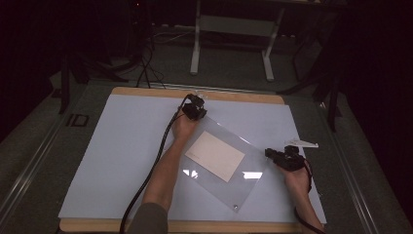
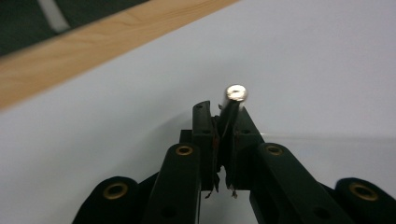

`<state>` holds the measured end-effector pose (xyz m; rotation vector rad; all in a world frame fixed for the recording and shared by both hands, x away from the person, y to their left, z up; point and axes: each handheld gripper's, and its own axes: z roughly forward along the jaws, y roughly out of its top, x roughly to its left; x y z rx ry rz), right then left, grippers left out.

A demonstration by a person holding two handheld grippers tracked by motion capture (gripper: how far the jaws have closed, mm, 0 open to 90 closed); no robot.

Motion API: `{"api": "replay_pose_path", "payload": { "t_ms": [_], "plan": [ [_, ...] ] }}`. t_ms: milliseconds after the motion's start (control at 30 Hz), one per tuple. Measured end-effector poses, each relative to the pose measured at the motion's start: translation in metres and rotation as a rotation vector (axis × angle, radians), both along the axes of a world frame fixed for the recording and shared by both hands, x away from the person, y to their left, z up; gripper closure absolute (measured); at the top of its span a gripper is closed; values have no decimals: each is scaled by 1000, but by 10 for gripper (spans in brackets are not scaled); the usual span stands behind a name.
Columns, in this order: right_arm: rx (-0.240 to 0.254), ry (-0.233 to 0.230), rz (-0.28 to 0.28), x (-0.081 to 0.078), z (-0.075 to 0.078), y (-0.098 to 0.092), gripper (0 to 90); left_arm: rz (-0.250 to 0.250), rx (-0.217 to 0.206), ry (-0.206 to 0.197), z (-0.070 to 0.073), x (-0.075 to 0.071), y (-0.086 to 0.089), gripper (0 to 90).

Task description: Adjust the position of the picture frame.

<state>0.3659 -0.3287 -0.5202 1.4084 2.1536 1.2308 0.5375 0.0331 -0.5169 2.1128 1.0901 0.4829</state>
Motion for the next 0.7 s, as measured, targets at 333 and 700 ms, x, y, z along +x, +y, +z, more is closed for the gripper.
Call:
{"api": "replay_pose_path", "payload": {
  "t_ms": [333,700],
  "plan": [
    [60,-16,0,19,20,9,792,-53,-33,-26,32,-24,50,847],
    [87,-6,49,58,46,37,786,-14,-91,-42,43,-67,110,845]
  ]
}}
